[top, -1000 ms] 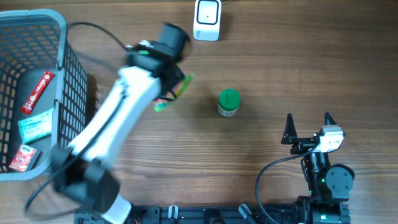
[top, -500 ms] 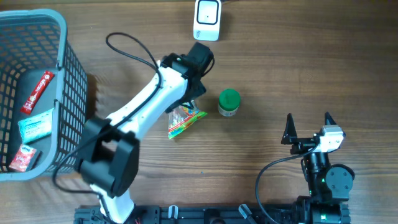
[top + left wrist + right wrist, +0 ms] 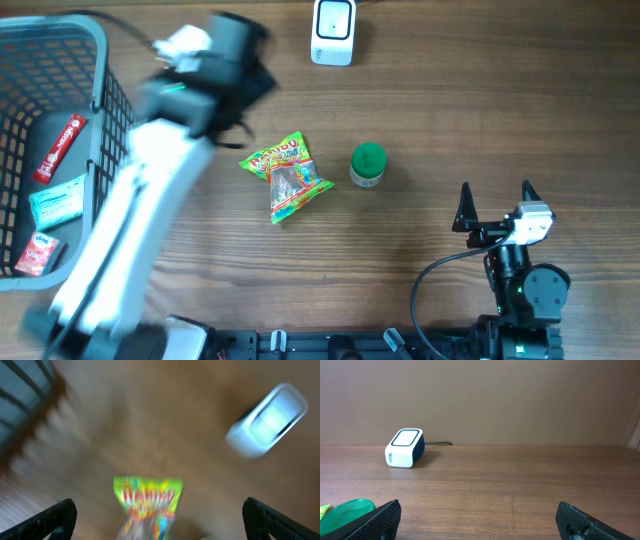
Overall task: Scan the item barcode
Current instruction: 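Return the left gripper to the basket and grasp the blue wipes pack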
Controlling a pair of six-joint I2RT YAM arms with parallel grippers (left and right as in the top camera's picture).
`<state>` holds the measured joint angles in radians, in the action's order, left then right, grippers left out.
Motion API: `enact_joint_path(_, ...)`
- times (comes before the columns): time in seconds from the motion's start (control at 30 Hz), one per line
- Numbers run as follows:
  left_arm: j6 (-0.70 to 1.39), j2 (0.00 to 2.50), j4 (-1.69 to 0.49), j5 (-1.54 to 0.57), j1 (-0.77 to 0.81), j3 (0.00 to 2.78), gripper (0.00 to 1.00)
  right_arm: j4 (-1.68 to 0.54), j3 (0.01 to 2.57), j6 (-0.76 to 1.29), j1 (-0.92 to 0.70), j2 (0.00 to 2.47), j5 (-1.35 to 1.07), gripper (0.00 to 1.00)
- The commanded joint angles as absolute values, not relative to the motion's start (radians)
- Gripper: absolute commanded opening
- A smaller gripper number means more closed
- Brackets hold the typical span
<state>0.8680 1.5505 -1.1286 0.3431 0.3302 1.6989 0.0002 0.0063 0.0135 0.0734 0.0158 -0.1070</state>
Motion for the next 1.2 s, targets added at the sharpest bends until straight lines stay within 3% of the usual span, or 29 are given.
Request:
enact_joint_path(0.0, 0.815, 1.363, -1.137, 0.394, 0.142, 1.743, 1.0, 0.005, 0.005, 0.002, 0.069, 0.014, -0.093, 1.0)
enact_joint_path(0.2, 0.82, 1.261, -1.201, 0.387, -0.229, 1.743, 1.0, 0.005, 0.005, 0.002, 0.069, 0.014, -0.093, 1.0)
enact_joint_path(0.47, 1.129, 1.369, -1.321, 0.204, -0.603, 1.663, 1.0, 0.005, 0.005, 0.002, 0.069, 0.014, -0.093, 1.0)
enact_joint_path(0.83, 1.293, 1.669, -1.296, 0.218, -0.71, 1.645, 1.0, 0.005, 0.005, 0.002, 0.069, 0.014, -0.093, 1.0)
enact_joint_path(1.17, 1.214, 1.951, -1.11, 0.224, -0.699, 1.602, 1.0, 0.005, 0.005, 0.002, 0.069, 0.014, -0.093, 1.0)
